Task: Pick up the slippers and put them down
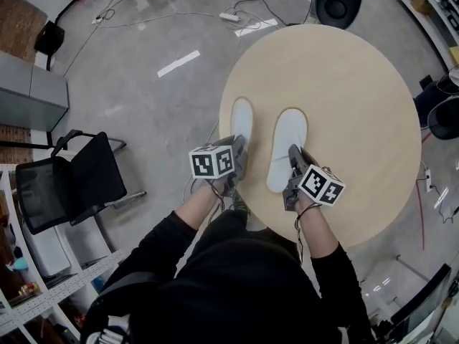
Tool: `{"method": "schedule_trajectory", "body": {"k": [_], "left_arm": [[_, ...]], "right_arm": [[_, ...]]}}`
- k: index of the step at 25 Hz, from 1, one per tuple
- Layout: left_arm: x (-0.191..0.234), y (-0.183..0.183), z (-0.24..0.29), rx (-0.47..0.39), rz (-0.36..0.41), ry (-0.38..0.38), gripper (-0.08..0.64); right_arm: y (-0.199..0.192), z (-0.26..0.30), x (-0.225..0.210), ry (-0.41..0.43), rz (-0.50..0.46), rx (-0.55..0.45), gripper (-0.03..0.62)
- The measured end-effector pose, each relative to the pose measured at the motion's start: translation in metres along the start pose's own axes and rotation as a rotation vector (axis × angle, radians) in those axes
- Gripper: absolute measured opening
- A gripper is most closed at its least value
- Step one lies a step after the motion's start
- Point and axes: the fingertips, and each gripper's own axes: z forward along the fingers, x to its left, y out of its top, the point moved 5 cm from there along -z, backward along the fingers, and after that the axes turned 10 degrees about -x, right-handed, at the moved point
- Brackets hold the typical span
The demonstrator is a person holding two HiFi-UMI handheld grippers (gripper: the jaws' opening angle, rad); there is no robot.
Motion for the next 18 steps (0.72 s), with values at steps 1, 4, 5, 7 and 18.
{"method": "schedule_trajectory", "body": {"k": [1, 4, 5, 7, 18], "left_arm": [[0.010, 0.006, 0.004, 0.007, 0.007, 0.002, 0.038], [0.036, 0.023, 0.019, 0.024, 0.036, 0.009, 0.038], [0.043, 0.027, 0.025, 0.029, 0.042, 0.010, 0.038], [0.054, 0.034, 0.038, 0.038, 0.042, 0.012, 0.038], [0.053, 0.048, 0.060, 0.036, -0.028, -0.029, 0.038]], "right_arm": [[-0.001, 0.011, 0.005, -0.003, -0.006, -0.002, 0.034], [-0.008, 0.046, 0.016, -0.008, -0.022, 0.006, 0.034], [-0.012, 0.057, 0.018, -0.009, -0.026, 0.015, 0.034], [-0.020, 0.077, 0.018, -0.015, -0.035, 0.040, 0.034], [-0.020, 0.099, 0.025, -0.013, -0.002, 0.031, 0.034]]}}
